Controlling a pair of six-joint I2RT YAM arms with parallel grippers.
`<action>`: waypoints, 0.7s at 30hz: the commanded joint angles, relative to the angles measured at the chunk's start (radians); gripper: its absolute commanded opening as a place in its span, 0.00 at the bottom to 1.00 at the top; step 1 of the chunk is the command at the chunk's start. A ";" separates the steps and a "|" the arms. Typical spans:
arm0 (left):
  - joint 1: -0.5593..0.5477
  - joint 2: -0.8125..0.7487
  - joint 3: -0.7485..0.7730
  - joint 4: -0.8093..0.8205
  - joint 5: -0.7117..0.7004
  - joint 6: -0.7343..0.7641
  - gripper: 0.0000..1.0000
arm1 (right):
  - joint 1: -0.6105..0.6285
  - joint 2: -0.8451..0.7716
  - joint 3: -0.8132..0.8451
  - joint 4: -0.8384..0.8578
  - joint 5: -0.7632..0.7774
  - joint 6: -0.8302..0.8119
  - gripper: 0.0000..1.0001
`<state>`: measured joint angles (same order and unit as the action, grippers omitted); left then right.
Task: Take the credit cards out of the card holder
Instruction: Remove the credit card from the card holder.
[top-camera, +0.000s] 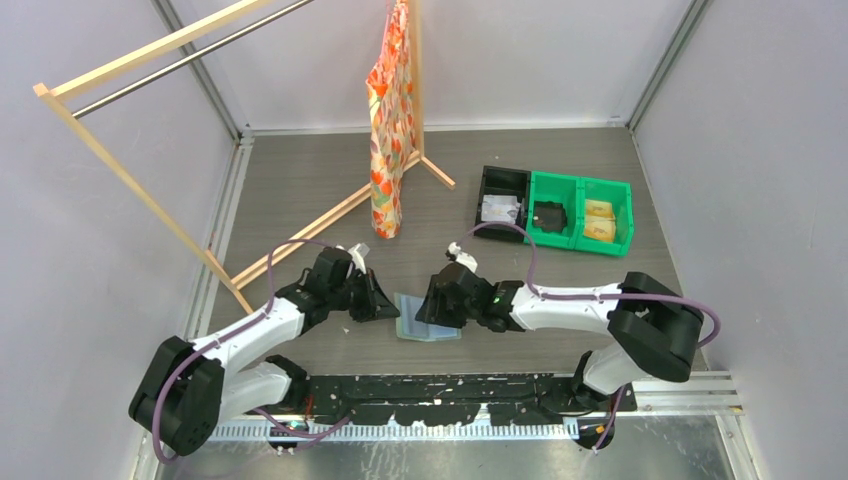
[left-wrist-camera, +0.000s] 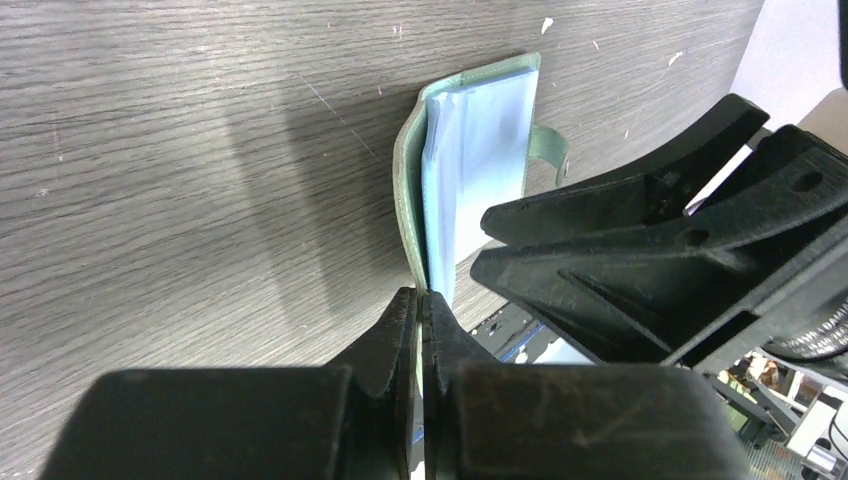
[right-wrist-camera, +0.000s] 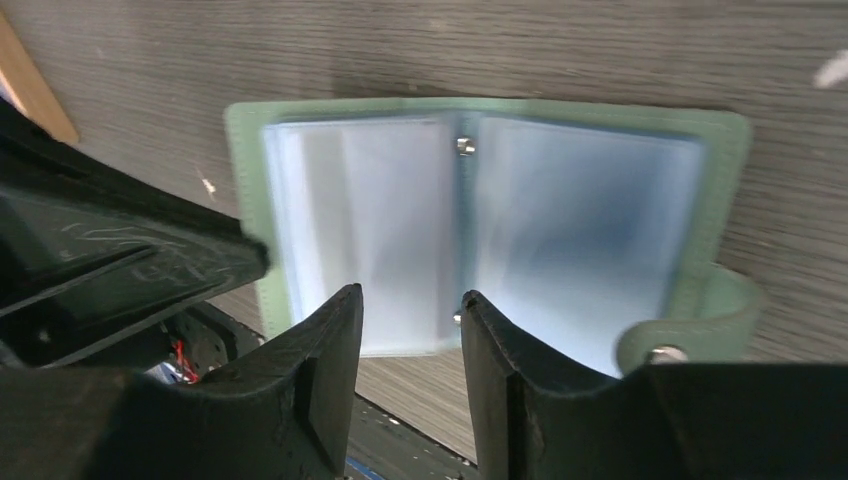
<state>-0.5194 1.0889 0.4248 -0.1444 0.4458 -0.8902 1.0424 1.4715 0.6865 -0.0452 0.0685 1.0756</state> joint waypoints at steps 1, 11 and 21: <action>0.001 -0.001 0.032 0.018 0.007 0.000 0.01 | 0.027 0.017 0.083 -0.003 0.022 -0.051 0.47; 0.001 0.009 0.026 0.028 0.006 -0.004 0.01 | 0.063 0.058 0.147 -0.051 0.057 -0.088 0.47; 0.001 -0.010 0.025 0.016 0.007 -0.001 0.01 | 0.073 0.129 0.181 -0.102 0.101 -0.108 0.47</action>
<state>-0.5194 1.0954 0.4248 -0.1490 0.4404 -0.8890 1.1053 1.5883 0.8223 -0.1135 0.1226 0.9962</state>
